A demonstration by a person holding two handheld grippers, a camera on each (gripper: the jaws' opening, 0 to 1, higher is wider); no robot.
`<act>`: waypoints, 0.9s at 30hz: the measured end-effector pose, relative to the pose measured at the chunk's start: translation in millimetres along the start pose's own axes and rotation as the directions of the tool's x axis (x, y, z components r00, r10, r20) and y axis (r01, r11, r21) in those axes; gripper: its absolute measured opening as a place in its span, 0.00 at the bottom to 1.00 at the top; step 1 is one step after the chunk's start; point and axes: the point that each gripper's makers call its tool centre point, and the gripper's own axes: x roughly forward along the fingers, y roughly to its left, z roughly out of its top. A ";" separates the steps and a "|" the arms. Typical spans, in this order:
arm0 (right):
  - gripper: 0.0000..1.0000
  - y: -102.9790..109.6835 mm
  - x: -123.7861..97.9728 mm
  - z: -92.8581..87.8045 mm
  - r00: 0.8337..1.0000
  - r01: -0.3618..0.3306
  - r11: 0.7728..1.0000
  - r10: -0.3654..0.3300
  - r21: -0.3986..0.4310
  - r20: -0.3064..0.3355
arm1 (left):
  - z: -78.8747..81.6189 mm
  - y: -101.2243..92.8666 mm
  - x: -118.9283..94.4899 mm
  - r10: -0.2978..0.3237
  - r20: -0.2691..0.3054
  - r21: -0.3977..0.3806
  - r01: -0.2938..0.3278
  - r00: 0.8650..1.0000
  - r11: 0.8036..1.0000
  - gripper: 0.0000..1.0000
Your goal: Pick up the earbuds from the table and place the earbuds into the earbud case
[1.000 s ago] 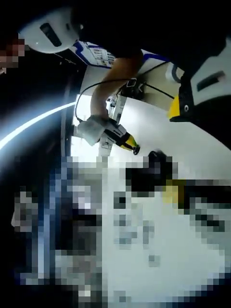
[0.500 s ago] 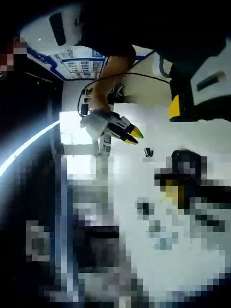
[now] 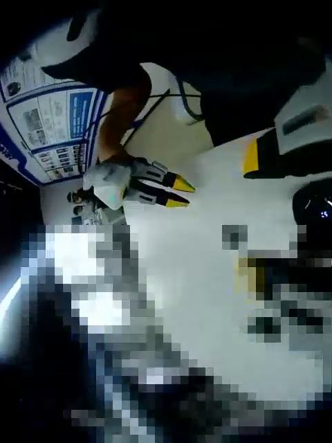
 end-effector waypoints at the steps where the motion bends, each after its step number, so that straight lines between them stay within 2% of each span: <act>1: 0.16 -0.1 -2.0 -1.3 1.000 0.002 1.000 -0.002 0.003 0.003 | 0.6 2.3 7.8 -0.014 -0.013 0.006 0.014 1.000 1.000 0.41; 5: 0.16 -0.5 -11.2 -7.5 1.000 0.012 1.000 -0.013 0.019 0.020 | -0.5 15.6 36.8 -0.052 -0.083 0.042 0.056 0.995 0.998 0.37; 8: 0.16 -0.8 -14.0 -10.9 1.000 0.015 1.000 -0.016 0.027 0.027 | -5.0 22.0 53.6 -0.092 -0.146 0.070 0.103 0.985 0.992 0.31; 10: 0.16 -1.3 -14.7 -13.6 0.999 0.015 0.999 -0.016 0.035 0.031 | -9.5 25.5 66.8 -0.130 -0.198 0.099 0.151 0.972 0.983 0.31; 13: 0.16 -0.5 -15.2 -16.1 0.999 0.012 0.999 -0.013 0.038 0.033 | -19.1 20.2 79.6 -0.199 -0.281 0.099 0.235 0.939 0.967 0.30; 14: 0.16 0.0 -15.5 -16.9 0.999 0.009 0.999 -0.010 0.039 0.035 | -24.2 21.7 84.2 -0.204 -0.317 0.125 0.253 0.926 0.959 0.30; 16: 0.16 0.5 -16.5 -17.9 0.999 0.008 0.999 -0.010 0.042 0.039 | -28.2 23.1 90.3 -0.205 -0.349 0.139 0.267 0.914 0.954 0.29; 20: 0.16 1.6 -18.2 -19.9 0.999 0.007 0.999 -0.009 0.048 0.047 | -27.8 24.8 102.8 -0.231 -0.359 0.119 0.290 0.904 0.950 0.28; 25: 0.16 4.8 -20.3 -19.2 0.997 0.004 0.998 -0.009 0.067 0.078 | -34.0 23.1 108.3 -0.254 -0.416 0.126 0.332 0.873 0.935 0.22; 27: 0.17 6.7 -21.0 -17.5 0.995 -0.001 0.998 -0.006 0.070 0.096 | -34.9 23.8 110.0 -0.252 -0.425 0.139 0.338 0.870 0.931 0.22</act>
